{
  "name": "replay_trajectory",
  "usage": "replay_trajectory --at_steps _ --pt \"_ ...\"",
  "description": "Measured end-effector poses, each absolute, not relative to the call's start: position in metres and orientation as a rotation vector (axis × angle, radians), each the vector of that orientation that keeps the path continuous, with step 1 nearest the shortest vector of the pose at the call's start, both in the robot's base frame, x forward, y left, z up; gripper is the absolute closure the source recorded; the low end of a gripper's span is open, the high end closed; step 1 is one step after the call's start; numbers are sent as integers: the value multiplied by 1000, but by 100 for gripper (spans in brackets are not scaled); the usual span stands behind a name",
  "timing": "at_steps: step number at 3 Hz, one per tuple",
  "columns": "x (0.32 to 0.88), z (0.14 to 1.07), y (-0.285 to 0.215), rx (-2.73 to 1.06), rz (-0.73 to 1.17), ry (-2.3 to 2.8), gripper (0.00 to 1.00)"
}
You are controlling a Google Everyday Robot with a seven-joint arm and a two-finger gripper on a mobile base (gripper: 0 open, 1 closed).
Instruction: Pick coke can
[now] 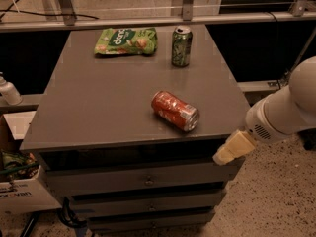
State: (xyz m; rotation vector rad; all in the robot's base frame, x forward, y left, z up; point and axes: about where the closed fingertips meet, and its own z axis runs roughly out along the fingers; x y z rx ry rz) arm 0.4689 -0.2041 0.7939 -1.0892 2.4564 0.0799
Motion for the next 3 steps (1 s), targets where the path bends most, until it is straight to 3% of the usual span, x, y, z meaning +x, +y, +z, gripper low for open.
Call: replay_trajectory --at_steps 3 --pt "485 847 -182 -1105 197 2296 0"
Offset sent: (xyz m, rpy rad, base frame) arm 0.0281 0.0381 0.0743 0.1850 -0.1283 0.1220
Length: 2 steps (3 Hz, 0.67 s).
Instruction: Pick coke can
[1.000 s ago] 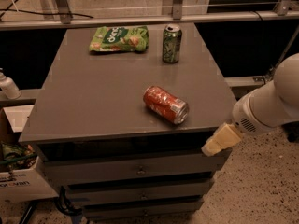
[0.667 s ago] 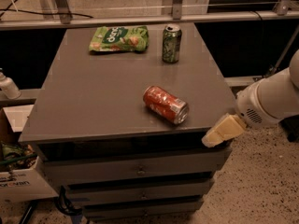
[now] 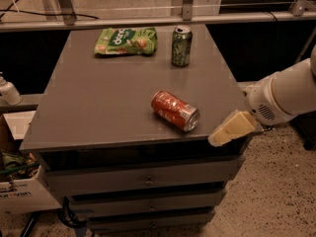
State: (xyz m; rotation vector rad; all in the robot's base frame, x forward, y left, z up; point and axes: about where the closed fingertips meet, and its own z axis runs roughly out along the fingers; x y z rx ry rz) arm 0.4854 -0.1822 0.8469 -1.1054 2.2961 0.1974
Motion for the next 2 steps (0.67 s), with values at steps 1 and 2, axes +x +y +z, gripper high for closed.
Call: replay_trajectory --at_steps 1,2 --pt "491 845 -167 -1109 268 2247 0" --pt "501 841 -135 -1139 363 2178 0"
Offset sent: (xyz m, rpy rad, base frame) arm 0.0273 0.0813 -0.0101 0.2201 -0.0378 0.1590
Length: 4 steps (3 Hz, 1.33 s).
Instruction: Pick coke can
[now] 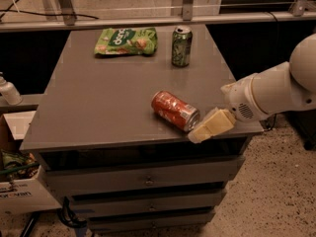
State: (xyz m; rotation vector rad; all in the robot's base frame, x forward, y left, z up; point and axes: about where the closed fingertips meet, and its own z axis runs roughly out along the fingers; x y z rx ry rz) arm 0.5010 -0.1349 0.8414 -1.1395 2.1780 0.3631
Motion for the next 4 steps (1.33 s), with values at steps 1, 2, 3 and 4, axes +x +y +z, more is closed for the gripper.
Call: replay_trajectory --at_steps 1,2,3,4 --pt "502 849 -111 -1162 445 2128 0" --pt "498 854 -96 -1167 535 2104 0" --pt "494 848 -85 -1174 592 2096 0" --pt "493 836 -72 -1195 619 2096 0"
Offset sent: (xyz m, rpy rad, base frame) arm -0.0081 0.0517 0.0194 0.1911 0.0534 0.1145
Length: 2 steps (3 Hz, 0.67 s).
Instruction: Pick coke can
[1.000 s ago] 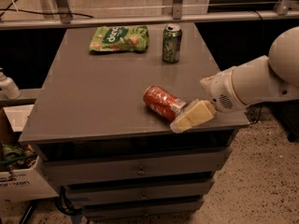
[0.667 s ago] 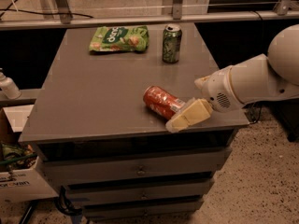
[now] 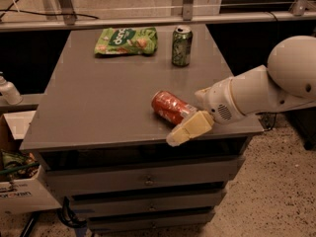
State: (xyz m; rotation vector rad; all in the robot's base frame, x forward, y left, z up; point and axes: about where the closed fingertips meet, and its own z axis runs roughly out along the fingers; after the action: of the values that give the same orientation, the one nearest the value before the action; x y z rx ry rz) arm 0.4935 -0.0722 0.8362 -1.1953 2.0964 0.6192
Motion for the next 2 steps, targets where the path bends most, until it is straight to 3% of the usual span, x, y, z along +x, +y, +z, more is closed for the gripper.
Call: replay_trajectory --at_steps 2 --pt "501 828 -62 -1211 610 2075 42"
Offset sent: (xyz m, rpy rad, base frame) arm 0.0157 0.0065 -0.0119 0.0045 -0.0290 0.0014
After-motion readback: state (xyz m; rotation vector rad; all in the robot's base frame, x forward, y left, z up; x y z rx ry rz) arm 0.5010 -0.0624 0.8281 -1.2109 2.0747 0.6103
